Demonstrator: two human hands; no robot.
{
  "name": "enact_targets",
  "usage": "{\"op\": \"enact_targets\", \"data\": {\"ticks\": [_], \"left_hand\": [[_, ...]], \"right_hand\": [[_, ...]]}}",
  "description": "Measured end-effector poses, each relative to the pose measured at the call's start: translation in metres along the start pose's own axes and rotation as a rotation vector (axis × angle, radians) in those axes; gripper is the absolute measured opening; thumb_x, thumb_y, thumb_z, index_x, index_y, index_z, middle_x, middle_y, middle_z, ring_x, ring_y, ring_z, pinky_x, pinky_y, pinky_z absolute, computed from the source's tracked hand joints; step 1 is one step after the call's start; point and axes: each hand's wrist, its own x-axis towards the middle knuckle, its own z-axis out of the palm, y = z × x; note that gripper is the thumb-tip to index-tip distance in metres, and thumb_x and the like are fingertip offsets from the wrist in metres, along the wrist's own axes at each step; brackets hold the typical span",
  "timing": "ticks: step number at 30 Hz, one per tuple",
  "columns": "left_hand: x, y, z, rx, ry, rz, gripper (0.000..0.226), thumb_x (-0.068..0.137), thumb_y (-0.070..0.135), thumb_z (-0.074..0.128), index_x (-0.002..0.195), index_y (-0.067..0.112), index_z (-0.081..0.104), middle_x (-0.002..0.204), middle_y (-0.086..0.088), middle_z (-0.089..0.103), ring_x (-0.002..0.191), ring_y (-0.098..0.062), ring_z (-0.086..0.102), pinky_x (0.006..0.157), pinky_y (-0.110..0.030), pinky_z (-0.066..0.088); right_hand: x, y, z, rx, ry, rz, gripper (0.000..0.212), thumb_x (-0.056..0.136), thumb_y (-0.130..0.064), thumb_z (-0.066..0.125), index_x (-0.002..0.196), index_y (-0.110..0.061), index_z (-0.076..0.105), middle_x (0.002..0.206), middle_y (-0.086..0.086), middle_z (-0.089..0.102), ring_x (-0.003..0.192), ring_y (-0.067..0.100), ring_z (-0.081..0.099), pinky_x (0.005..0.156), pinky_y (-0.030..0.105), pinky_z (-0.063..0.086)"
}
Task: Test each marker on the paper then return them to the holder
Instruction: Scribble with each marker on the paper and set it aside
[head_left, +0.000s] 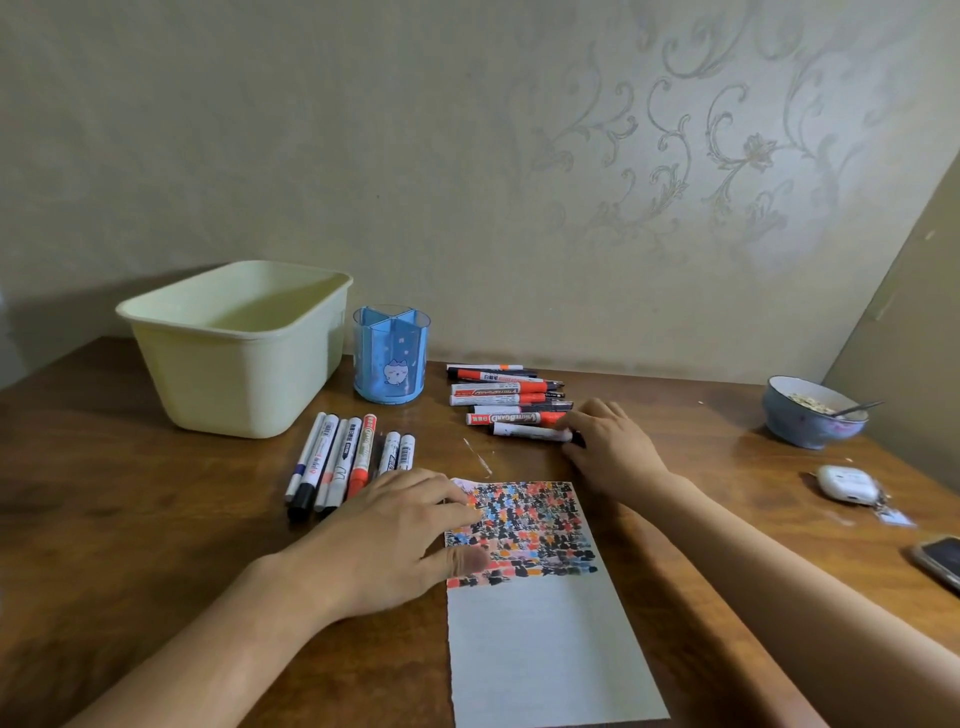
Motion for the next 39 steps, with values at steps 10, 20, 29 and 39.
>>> {"op": "enact_targets", "data": {"ticks": [10,20,29,39], "left_hand": [[0.001,0.000,0.000,-0.053,-0.007,-0.015,0.071,0.087,0.078,0.022,0.147,0.044,0.036,0.151,0.025,0.032,0.140,0.003,0.020,0.115,-0.029,0.020],[0.001,-0.002,0.000,-0.095,0.071,0.016,0.063,0.090,0.075,0.026,0.145,0.048,0.037,0.147,0.029,0.034,0.135,0.009,0.023,0.113,-0.024,0.024],[0.000,0.017,0.001,-0.212,0.296,0.033,0.066,0.085,0.076,0.037,0.140,0.040,0.046,0.134,0.022,0.051,0.121,0.009,0.043,0.092,-0.007,0.034],[-0.005,0.034,0.003,-0.227,0.406,0.127,0.011,0.096,0.035,0.058,0.106,0.036,0.057,0.089,0.017,0.050,0.091,-0.005,0.050,0.070,-0.018,0.042]], "right_hand": [[-0.024,0.001,-0.013,0.118,0.095,-0.019,0.010,0.098,-0.027,0.061,0.108,-0.027,0.061,0.108,-0.009,0.064,0.097,0.014,0.054,0.080,0.033,0.051],[-0.061,-0.013,-0.036,0.778,-0.014,0.130,0.005,0.097,-0.019,0.064,0.099,-0.020,0.068,0.088,-0.002,0.069,0.077,0.013,0.066,0.068,0.022,0.053],[-0.094,-0.054,-0.053,1.381,-0.307,0.107,0.038,0.086,-0.025,0.070,0.114,-0.002,0.059,0.104,0.016,0.075,0.096,0.029,0.075,0.087,0.036,0.060],[-0.108,-0.064,-0.049,1.384,-0.293,0.002,0.030,0.080,-0.037,0.073,0.092,-0.010,0.067,0.094,0.014,0.076,0.085,0.032,0.075,0.076,0.040,0.061]]}}
